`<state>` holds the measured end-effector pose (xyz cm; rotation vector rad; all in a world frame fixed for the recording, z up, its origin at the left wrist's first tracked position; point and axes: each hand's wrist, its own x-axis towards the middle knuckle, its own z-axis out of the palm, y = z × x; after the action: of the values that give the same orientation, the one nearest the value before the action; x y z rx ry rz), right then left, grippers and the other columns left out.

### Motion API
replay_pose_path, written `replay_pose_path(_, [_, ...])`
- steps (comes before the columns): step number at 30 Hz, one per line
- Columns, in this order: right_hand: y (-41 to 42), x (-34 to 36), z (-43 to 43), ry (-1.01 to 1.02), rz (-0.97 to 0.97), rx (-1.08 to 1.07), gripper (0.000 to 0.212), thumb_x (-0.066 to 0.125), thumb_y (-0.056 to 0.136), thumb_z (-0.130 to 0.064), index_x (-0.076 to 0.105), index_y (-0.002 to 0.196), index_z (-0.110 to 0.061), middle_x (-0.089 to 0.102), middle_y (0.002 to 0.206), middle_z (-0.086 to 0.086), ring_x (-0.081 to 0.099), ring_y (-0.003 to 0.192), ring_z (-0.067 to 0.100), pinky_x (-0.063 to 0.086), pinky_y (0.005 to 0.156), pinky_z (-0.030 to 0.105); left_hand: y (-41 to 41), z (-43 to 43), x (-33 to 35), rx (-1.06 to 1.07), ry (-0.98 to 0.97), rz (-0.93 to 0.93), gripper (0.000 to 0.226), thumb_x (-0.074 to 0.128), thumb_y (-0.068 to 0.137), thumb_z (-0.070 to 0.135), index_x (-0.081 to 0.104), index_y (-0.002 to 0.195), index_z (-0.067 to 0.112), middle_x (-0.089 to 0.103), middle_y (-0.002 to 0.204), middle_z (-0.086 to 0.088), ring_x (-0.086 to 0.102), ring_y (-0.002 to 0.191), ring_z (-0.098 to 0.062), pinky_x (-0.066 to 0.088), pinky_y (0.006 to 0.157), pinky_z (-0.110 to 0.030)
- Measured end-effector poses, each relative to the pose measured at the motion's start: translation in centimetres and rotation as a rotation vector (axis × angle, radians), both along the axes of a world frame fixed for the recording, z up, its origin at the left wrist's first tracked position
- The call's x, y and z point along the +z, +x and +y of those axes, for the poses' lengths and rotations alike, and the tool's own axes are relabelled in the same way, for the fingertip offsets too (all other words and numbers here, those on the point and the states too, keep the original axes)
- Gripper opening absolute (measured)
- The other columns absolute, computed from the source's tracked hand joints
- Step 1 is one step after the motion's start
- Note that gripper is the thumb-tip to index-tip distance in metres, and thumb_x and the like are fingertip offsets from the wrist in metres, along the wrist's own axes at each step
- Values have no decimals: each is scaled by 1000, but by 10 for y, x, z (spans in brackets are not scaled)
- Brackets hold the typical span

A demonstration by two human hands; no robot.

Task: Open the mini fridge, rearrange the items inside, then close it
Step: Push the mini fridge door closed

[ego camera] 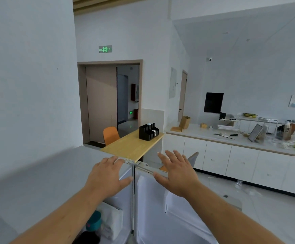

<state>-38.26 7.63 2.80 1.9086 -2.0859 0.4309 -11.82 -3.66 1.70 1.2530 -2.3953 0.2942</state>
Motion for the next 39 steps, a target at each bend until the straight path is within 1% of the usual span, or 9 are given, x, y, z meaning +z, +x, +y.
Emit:
replay_pose_path(7, [-31,-37,-5,121,-39,-79,88,19,85,-86,9,160,-41,17,170,-1,8,156,29,6,124,52,16,-18,-29,19,108,-37,81,41,82,80,42,148,33,36,161,3,37,141,-20,39,109,-43])
replay_pose_path(11, [-54,-51,-2,186,-72,-133,86,23,87,-83,18,159,-37,31,164,-1,25,149,29,23,121,52,30,-28,-43,32,147,-54,73,48,84,76,45,143,33,40,156,7,41,135,-18,42,104,-39])
replay_pose_path(14, [-66,-60,2,280,-93,-190,78,30,89,-78,23,155,-36,39,155,-3,48,129,29,48,100,48,35,-33,-50,37,190,-8,65,53,85,72,50,136,32,48,144,9,47,124,-17,47,97,-37])
replay_pose_path(16, [-68,-65,3,284,-53,-203,65,33,94,-71,27,148,-36,46,143,-4,59,110,28,55,81,44,34,-35,-51,45,209,24,59,56,86,68,52,132,32,52,138,9,49,119,-17,48,95,-38])
replay_pose_path(18, [-68,-68,3,248,-12,-198,55,33,98,-67,32,142,-35,52,133,-4,61,99,26,54,73,41,34,-36,-51,50,204,45,51,58,86,61,53,128,32,57,132,8,50,114,-16,49,91,-37])
replay_pose_path(20, [-67,-71,5,191,-9,-179,49,35,99,-63,35,139,-35,53,129,-5,61,96,25,51,71,40,35,-37,-53,52,196,57,45,57,86,54,54,126,32,60,128,8,50,108,-16,50,86,-36])
replay_pose_path(24, [-64,-74,13,102,-51,-91,41,42,101,-47,40,140,-35,52,132,-9,56,106,22,52,84,39,36,-39,-54,56,190,64,40,57,87,49,55,124,32,62,123,7,51,102,-16,52,83,-36])
replay_pose_path(27, [-61,-71,16,94,-86,-73,35,44,101,-39,50,135,-35,55,128,-11,54,105,19,52,86,37,35,-39,-54,58,191,58,40,57,87,50,54,123,33,62,123,7,52,102,-16,52,83,-36])
replay_pose_path(39, [-18,-67,27,67,-175,-141,26,48,100,-32,61,122,-30,59,114,-7,54,95,19,53,80,36,34,-36,-51,56,184,56,39,55,88,50,54,123,32,61,124,5,51,103,-17,52,84,-38])
